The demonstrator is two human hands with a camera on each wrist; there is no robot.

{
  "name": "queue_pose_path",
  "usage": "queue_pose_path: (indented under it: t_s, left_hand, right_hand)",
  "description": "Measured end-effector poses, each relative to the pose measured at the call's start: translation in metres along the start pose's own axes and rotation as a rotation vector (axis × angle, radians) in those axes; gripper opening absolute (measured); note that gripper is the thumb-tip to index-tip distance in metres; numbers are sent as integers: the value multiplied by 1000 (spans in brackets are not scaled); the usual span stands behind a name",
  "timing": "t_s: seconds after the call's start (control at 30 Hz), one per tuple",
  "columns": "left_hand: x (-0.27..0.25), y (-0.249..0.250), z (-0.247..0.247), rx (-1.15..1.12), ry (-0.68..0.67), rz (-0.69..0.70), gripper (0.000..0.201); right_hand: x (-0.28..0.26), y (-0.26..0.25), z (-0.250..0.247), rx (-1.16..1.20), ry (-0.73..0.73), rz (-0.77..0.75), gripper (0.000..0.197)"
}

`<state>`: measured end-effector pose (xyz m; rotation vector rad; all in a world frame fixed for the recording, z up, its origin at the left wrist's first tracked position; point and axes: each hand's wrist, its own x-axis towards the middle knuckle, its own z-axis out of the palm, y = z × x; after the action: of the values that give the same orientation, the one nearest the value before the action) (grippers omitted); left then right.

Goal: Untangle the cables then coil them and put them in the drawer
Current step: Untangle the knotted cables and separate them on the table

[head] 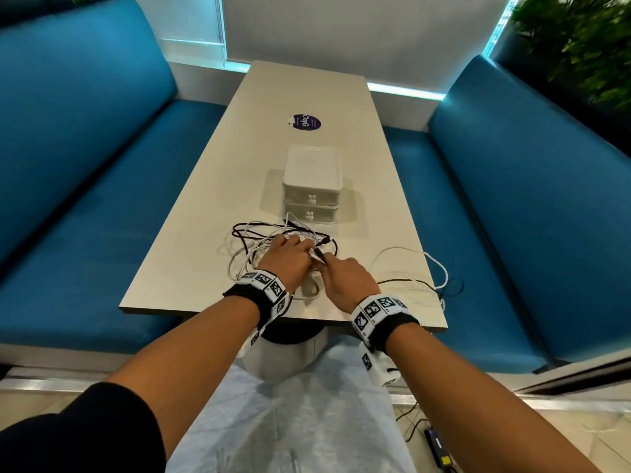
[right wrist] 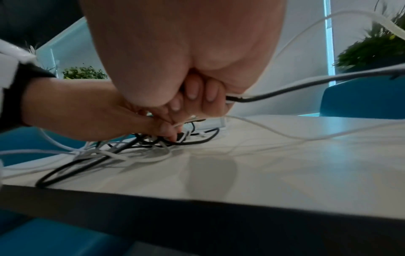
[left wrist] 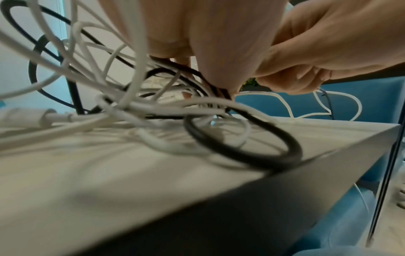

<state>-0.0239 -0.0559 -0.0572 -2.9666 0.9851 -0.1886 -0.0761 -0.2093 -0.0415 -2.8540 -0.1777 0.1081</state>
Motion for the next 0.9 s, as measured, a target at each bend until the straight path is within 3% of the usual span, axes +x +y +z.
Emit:
queue_pose_path:
  t_s: [0.17, 0.4, 0.5, 0.67, 0.73, 0.83, 0.9]
  left_hand:
    - [-3, 4, -6, -36, 21, -22, 24]
    - [-4, -3, -5, -133, 12, 16, 22]
    - [-6, -9, -3, -208, 41, 25, 31]
    - [-6, -10, -7, -553, 112, -31, 63]
    - [-7, -11, -13, -585, 120, -43, 54]
    - [-13, -16, -19, -614, 214, -14, 19]
    - [-17, -20, -20, -541, 295, 20, 14]
  right_hand:
    - [9, 0, 2, 100, -42, 60, 31]
    - [10, 10, -3, 11, -74, -8, 31]
    - [9, 22, -7, -45, -87, -31, 31]
    - [9, 29, -11, 43, -73, 36, 28]
    - [9, 29, -13, 77, -61, 54, 29]
    - [11, 28, -12, 89, -64, 67, 31]
    - [12, 26, -10, 89, -72, 72, 32]
